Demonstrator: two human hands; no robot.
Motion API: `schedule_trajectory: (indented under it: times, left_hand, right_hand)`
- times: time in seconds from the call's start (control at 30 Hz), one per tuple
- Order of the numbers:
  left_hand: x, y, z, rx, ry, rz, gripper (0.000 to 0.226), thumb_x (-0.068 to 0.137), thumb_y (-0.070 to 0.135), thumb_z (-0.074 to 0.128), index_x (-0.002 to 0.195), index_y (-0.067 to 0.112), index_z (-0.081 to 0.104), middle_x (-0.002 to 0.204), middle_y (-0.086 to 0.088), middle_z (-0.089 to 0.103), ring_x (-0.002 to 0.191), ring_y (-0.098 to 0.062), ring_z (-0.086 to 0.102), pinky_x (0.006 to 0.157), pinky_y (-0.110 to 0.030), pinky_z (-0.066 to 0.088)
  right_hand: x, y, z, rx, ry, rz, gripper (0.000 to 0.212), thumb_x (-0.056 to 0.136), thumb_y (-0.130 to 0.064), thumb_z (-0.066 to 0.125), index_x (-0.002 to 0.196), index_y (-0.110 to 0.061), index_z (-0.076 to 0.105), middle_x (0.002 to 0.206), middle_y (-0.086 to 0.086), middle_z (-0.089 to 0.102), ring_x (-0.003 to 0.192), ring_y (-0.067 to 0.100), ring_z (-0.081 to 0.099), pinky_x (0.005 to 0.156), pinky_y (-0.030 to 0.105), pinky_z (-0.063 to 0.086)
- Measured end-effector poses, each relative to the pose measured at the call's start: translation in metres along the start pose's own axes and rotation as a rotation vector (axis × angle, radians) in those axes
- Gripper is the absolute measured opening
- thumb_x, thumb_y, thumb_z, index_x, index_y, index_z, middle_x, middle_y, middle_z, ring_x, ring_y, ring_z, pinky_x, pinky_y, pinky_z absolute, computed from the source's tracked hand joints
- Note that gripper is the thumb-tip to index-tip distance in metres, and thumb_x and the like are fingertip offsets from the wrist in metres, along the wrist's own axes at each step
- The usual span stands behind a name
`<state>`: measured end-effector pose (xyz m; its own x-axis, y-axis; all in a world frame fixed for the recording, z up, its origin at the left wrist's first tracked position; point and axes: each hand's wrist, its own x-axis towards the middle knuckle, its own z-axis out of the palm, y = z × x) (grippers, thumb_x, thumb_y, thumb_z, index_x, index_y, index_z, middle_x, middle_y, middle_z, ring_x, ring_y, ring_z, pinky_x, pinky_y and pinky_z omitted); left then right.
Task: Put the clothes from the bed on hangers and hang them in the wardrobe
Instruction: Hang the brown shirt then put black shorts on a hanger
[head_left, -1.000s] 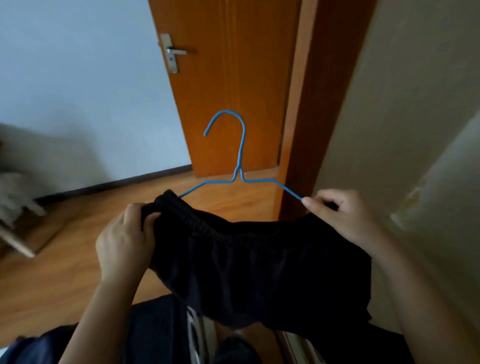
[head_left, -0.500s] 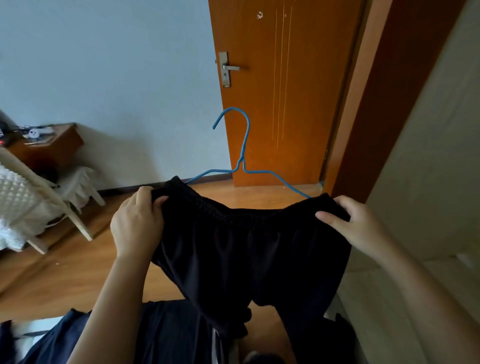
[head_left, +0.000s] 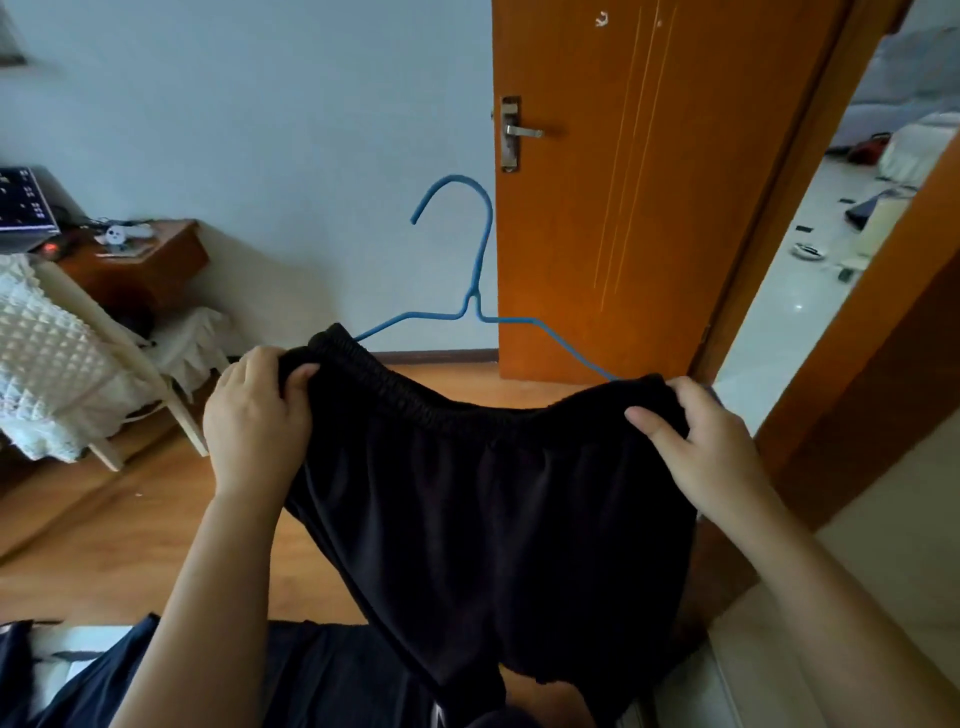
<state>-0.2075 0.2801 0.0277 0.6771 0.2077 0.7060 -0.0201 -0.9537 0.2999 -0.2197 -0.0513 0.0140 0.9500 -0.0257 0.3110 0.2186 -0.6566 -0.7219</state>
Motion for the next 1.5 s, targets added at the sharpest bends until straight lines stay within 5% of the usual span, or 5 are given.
schedule_trajectory:
  times: [0.2,0.83,1.13,1.33,1.5]
  left_hand:
    - [0.053,-0.026,0.030,0.014,0.085,-0.147,0.028,0.090,0.021,0.052,0.086,-0.006,0.055,0.081,-0.030,0.059,0.078,-0.046,0.056,0.061,-0.042,0.036]
    - [0.102,-0.098,0.111,-0.015,0.151,-0.457,0.022,0.087,0.022,0.056,0.092,0.000,0.060,0.085,-0.019,0.065,0.082,-0.038,0.059,0.067,-0.029,0.031]
    - [0.117,-0.120,0.149,0.081,0.141,-0.649,0.020,0.084,0.026,0.057,0.088,0.007,0.060,0.081,-0.010,0.064,0.076,-0.028,0.056,0.067,-0.031,0.033]
    - [0.153,-0.128,0.177,0.127,0.109,-0.795,0.016,0.083,0.022,0.062,0.088,0.007,0.063,0.075,0.002,0.057,0.073,-0.018,0.050,0.066,-0.028,0.031]
    - [0.161,-0.153,0.181,0.184,0.180,-0.929,0.016,0.081,0.024,0.065,0.089,0.011,0.066,0.079,-0.009,0.068,0.079,-0.029,0.061,0.069,-0.030,0.038]
  right_hand:
    - [0.102,-0.020,0.039,0.001,0.036,-0.037,0.029,0.090,-0.033,0.053,0.110,-0.012,0.053,0.095,-0.005,0.055,0.091,0.013,0.049,0.078,0.029,0.040]
    - [0.285,-0.045,0.163,0.042,-0.062,-0.140,0.029,0.089,-0.028,0.055,0.112,-0.009,0.053,0.099,-0.004,0.053,0.093,0.013,0.048,0.078,0.028,0.038]
    - [0.374,-0.033,0.248,0.135,-0.318,-0.187,0.025,0.088,-0.027,0.057,0.107,-0.011,0.054,0.095,-0.003,0.055,0.089,0.016,0.051,0.061,0.015,0.037]
    - [0.447,-0.026,0.296,0.155,-0.518,-0.226,0.019,0.087,-0.027,0.058,0.099,-0.013,0.054,0.082,-0.008,0.055,0.086,0.020,0.055,0.064,0.026,0.042]
    - [0.486,-0.049,0.359,0.188,-0.661,-0.315,0.017,0.086,-0.026,0.060,0.093,-0.011,0.055,0.078,-0.010,0.057,0.079,0.019,0.054,0.059,0.021,0.039]
